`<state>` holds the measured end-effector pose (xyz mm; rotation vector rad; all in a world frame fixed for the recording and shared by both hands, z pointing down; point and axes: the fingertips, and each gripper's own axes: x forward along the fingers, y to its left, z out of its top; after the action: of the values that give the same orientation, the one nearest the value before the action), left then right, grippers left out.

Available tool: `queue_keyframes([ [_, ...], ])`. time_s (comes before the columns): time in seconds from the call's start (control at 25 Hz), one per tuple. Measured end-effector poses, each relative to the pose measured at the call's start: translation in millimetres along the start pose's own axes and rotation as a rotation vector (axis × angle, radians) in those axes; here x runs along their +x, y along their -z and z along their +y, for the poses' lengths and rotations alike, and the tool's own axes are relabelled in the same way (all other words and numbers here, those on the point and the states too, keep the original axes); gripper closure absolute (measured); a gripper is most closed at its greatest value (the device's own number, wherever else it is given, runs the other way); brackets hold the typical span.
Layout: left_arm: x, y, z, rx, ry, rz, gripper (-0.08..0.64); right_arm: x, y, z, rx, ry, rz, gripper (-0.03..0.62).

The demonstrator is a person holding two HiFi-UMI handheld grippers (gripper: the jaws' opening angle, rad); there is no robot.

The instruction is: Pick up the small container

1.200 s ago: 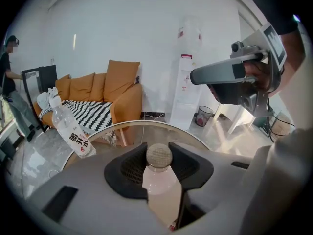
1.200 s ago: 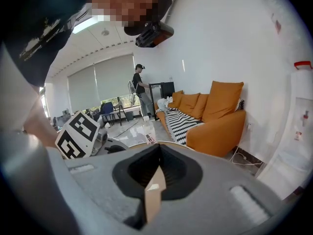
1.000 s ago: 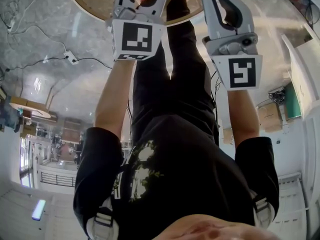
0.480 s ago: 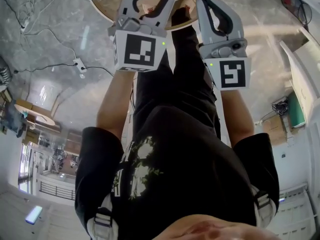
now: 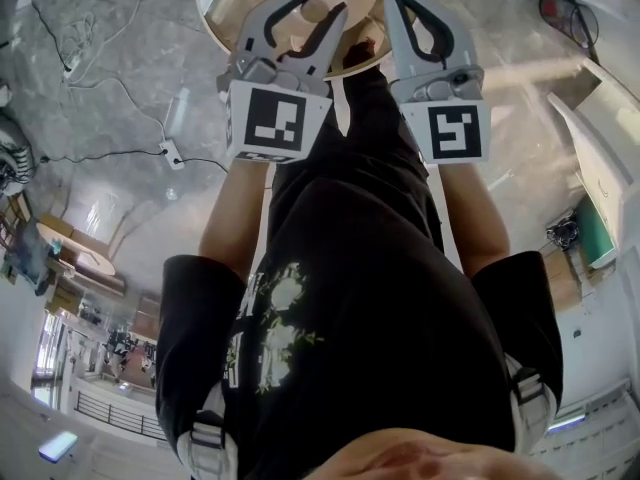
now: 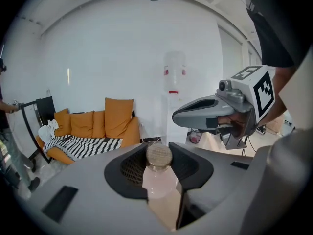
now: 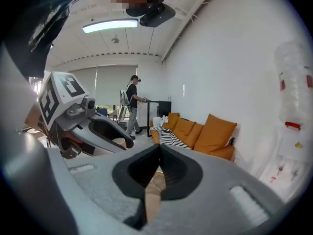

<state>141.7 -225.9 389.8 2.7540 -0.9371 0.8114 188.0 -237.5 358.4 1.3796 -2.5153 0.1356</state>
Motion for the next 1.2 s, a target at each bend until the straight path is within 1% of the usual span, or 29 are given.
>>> queue_keyframes([
  [0.08, -15.0, -18.4, 1.1, 0.026, 0.011, -0.008, 0.412, -4.5, -15.9, 3.1, -0.010, 0.001, -0.007, 0.597],
  [0.12, -22.4, -27.9, 0.7, 0.025, 0.010, -0.008, 0.411, -8.1, -22.1, 4.3, -0.010, -0.002, -0.010, 0.597],
  [0.24, -43.7, -58.1, -1.2, -0.015, -0.010, 0.005, 0.413, -19.2, -40.5, 3.9, -0.011, -0.001, -0.004, 0.597],
  [0.28, -48.9, -68.3, 0.6, -0.017, -0.013, 0.003, 0.413, -20.3, -47.7, 2.2, -0.012, 0.003, -0.006, 0.597],
  [0.4, -61.8, -95.9, 2.1, 0.011, 0.005, -0.029, 0.413, -28.0, -68.2, 0.1, -0.001, -0.005, -0.009, 0.597],
  [0.52, -78.3, -119.6, -2.1, 0.057, 0.013, -0.048, 0.413, -44.3, -92.7, 0.9, 0.009, -0.015, -0.024, 0.597],
  [0.68, -105.8, -145.4, -4.8, 0.082, -0.006, -0.071, 0.413, -60.3, -124.1, 6.8, 0.012, -0.035, -0.064, 0.597],
  [0.84, -128.1, -168.9, -4.8, 0.094, -0.025, -0.100, 0.411, -71.3, -148.4, 14.3, -0.036, -0.048, -0.077, 0.597],
  [1.08, -151.9, -203.4, -1.9, 0.124, -0.062, -0.151, 0.411, -78.7, -177.8, 16.7, -0.046, -0.065, -0.097, 0.597],
  [1.2, -164.5, -219.7, -2.3, 0.130, -0.066, -0.177, 0.412, -82.5, -194.6, 15.5, -0.049, -0.061, -0.117, 0.597],
])
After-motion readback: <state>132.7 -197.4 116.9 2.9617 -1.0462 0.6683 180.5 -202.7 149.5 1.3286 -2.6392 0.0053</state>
